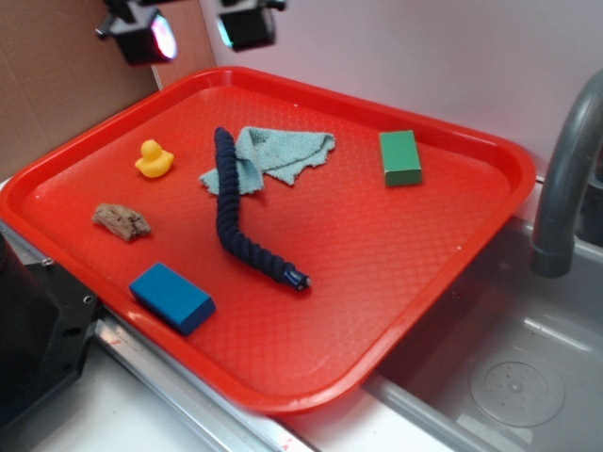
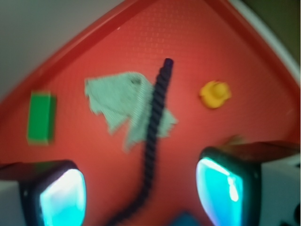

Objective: Grab the green block.

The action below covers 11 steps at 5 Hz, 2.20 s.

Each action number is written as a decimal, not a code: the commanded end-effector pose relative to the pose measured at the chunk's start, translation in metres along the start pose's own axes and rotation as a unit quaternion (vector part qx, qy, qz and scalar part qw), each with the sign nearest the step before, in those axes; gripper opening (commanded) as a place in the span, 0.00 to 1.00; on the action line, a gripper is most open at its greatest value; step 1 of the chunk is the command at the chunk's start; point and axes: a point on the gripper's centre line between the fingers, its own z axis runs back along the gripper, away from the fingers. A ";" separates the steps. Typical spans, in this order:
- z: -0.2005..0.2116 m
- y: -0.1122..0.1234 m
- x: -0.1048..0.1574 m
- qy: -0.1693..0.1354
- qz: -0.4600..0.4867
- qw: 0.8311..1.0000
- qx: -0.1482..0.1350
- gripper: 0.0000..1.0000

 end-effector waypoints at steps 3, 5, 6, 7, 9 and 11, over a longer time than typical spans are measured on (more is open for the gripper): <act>-0.076 -0.086 0.002 -0.054 -0.050 0.996 0.049 1.00; -0.108 -0.079 0.029 -0.032 -0.085 0.995 0.047 1.00; -0.124 -0.089 0.028 -0.015 -0.092 0.994 0.060 1.00; -0.130 -0.091 0.016 -0.004 -0.096 0.992 0.076 1.00; -0.099 -0.055 0.012 -0.007 -0.088 0.993 0.076 1.00; -0.064 -0.035 0.008 -0.007 -0.080 0.997 0.024 1.00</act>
